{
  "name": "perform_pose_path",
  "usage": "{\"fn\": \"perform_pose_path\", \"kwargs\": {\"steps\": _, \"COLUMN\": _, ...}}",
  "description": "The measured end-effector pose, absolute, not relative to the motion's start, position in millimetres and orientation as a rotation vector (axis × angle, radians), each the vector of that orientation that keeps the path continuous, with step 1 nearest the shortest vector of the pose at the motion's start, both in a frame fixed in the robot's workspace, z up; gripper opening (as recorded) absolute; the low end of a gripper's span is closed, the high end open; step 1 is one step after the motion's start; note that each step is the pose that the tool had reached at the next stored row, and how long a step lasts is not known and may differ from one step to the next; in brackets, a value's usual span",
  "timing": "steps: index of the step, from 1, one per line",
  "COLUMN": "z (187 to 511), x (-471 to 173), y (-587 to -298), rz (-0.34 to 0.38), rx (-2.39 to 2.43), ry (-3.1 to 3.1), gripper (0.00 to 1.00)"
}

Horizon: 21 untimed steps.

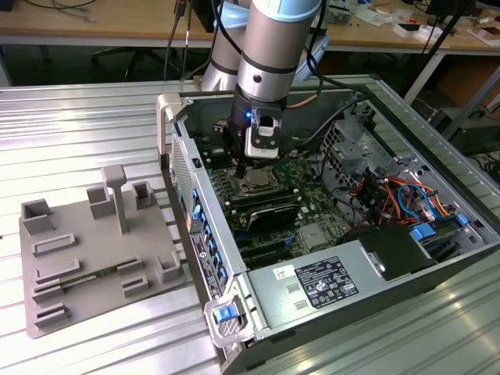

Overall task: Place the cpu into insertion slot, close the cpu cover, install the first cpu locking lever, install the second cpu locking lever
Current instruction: 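Install the first cpu locking lever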

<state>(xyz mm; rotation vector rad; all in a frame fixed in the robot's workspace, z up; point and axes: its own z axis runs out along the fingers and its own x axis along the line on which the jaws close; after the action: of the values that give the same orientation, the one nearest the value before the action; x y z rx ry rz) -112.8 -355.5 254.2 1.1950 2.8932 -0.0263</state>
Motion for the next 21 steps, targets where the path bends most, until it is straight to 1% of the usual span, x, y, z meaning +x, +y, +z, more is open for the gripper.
{"fn": "perform_pose_path", "kwargs": {"steps": 21, "z": 254.2, "x": -112.8, "y": -355.5, "rz": -0.026, "rx": 1.093, "ry": 2.933, "gripper": 0.11}}
